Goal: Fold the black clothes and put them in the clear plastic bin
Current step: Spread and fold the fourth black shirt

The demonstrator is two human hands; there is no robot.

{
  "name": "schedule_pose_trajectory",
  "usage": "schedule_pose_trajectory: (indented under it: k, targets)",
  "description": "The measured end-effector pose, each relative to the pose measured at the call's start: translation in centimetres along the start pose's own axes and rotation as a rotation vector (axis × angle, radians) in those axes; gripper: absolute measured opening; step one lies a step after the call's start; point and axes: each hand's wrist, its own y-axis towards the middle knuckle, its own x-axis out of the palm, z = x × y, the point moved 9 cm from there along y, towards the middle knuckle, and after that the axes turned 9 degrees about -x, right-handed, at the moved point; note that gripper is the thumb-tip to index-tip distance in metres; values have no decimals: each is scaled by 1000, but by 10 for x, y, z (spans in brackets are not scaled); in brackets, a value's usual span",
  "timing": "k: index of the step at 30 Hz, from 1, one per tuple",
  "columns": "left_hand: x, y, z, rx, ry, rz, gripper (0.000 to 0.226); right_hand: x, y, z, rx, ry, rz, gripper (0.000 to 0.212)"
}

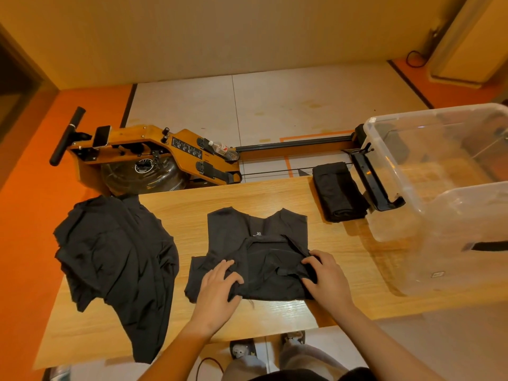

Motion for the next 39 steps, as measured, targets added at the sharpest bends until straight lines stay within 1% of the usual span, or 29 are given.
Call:
schedule_pose_trajectory:
  k: [2,5,8,10,13,15,18,21,24,27,30,34,39]
  targets:
    - [-8,1,-5,-29,-47,28,17,-8,-3,8,25,10,20,34]
    - [-22,3,-11,-54,-112,70,13,-19,-7,17,51,57,71,30]
    - [-38,6,-15,-84,-276,82,14,-26,-8,26,56,91,81,19]
    - [-48,9,-20,-141,-409,67,18,-28,-7,32,51,138,55,13]
    - [-66,10,-27,-240,-560,63,25,-27,-5,38,25,191,-42,9]
    - [-80,12,-32,-265,-620,88,28,-27,-5,43,30,201,-80,11]
    - [-97,15,-47,-292,-650,144,27,-32,-5,52,40,181,-64,16]
    - [-104,19,-66,-333,-615,194,18,-33,-7,59,60,128,-62,11]
    - [-104,21,-79,-376,-577,220,20,-30,-11,65,91,64,-87,7]
    - [-102,21,-86,-394,-547,226,24,-31,-12,70,130,50,-67,7]
    - [-99,22,-83,-338,-485,229,25,-35,-11,71,143,67,-49,6]
    - [-89,26,-70,-189,-322,204,28,-34,-8,66,120,64,-66,3]
    - [-72,35,-61,-140,-88,127,20,-33,-3,64,132,54,-44,11]
